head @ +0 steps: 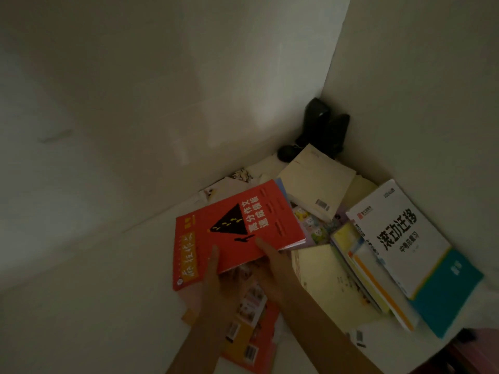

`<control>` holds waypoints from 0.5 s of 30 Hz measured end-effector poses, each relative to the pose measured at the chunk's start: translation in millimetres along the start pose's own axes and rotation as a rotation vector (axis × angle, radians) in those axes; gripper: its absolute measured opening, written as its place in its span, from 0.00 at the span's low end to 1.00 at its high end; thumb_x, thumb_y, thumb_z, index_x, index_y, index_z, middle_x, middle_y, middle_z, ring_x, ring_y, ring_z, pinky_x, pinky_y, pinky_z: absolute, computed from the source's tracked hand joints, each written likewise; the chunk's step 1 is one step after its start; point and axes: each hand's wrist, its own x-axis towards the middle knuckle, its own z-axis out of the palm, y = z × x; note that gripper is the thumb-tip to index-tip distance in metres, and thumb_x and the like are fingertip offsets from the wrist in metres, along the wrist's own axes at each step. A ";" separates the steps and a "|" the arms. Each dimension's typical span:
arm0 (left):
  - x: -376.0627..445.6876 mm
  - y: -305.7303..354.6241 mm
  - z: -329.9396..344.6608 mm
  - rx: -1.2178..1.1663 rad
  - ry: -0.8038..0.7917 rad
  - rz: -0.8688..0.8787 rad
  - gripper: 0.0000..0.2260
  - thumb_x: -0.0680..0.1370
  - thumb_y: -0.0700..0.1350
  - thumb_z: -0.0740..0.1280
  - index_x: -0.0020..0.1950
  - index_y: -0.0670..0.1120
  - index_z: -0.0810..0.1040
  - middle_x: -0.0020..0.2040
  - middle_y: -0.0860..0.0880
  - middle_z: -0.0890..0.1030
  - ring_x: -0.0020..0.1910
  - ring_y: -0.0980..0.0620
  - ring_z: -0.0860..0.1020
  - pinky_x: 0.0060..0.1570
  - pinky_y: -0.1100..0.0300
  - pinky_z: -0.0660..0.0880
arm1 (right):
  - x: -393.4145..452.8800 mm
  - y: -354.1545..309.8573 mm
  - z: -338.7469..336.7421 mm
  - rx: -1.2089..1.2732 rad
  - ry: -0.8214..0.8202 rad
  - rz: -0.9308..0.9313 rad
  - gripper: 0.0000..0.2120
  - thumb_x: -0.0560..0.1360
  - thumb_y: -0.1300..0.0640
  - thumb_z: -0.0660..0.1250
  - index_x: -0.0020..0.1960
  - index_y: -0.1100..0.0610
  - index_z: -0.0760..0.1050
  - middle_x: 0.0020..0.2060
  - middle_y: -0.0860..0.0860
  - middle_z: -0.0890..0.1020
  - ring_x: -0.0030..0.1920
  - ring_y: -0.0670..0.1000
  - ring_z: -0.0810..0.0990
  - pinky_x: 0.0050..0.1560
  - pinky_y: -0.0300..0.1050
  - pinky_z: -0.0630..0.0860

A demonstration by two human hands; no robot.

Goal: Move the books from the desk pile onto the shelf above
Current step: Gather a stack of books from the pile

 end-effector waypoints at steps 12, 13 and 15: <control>-17.5 113.6 -92.6 0.135 0.143 0.126 0.15 0.79 0.35 0.57 0.45 0.48 0.82 0.39 0.53 0.85 0.35 0.56 0.83 0.33 0.59 0.80 | -27.0 9.3 -89.6 -1.475 0.666 -0.417 0.25 0.74 0.49 0.68 0.64 0.62 0.66 0.59 0.58 0.69 0.60 0.59 0.68 0.53 0.48 0.68; -19.3 119.0 -101.2 0.206 0.154 0.092 0.13 0.78 0.35 0.58 0.46 0.48 0.80 0.37 0.52 0.84 0.33 0.56 0.82 0.31 0.59 0.80 | -19.2 19.2 -91.4 -1.609 0.679 -0.400 0.29 0.74 0.48 0.70 0.67 0.62 0.63 0.62 0.60 0.68 0.62 0.61 0.68 0.55 0.52 0.70; -22.2 123.3 -109.1 0.378 0.149 -0.009 0.08 0.76 0.36 0.61 0.49 0.45 0.78 0.38 0.49 0.85 0.33 0.53 0.83 0.31 0.58 0.80 | -7.0 33.1 -94.0 -1.734 0.746 -0.429 0.33 0.71 0.51 0.73 0.68 0.59 0.60 0.65 0.63 0.68 0.63 0.64 0.68 0.51 0.55 0.76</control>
